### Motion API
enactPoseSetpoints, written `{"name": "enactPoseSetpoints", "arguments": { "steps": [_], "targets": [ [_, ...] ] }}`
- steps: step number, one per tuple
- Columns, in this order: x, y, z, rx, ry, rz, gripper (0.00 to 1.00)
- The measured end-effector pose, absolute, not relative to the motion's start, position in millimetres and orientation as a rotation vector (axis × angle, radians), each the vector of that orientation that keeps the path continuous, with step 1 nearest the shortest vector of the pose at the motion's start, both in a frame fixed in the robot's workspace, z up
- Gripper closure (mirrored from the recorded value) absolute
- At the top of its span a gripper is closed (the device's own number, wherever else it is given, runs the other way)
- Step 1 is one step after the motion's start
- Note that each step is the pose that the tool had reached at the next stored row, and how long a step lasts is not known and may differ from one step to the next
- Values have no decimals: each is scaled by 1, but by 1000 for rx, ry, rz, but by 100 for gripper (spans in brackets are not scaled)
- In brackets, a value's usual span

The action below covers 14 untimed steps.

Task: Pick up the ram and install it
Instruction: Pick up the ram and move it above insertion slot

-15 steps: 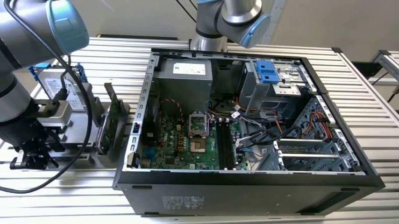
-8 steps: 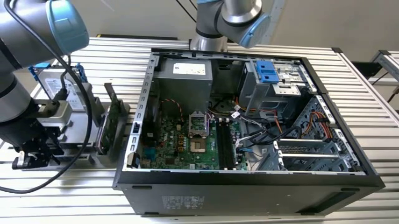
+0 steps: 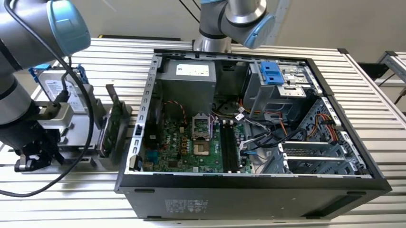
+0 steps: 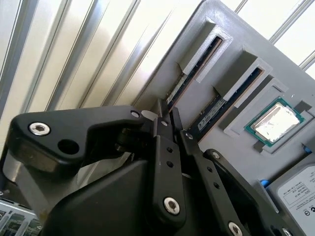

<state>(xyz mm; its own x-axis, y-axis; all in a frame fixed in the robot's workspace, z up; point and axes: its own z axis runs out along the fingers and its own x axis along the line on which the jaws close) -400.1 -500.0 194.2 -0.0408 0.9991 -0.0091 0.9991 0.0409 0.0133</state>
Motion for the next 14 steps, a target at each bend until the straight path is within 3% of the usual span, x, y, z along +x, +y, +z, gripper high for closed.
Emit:
{"name": "enactPoseSetpoints", "arguments": {
  "steps": [14],
  "targets": [
    [-400, -500, 194, 2165, 2255, 5, 100]
  ]
}}
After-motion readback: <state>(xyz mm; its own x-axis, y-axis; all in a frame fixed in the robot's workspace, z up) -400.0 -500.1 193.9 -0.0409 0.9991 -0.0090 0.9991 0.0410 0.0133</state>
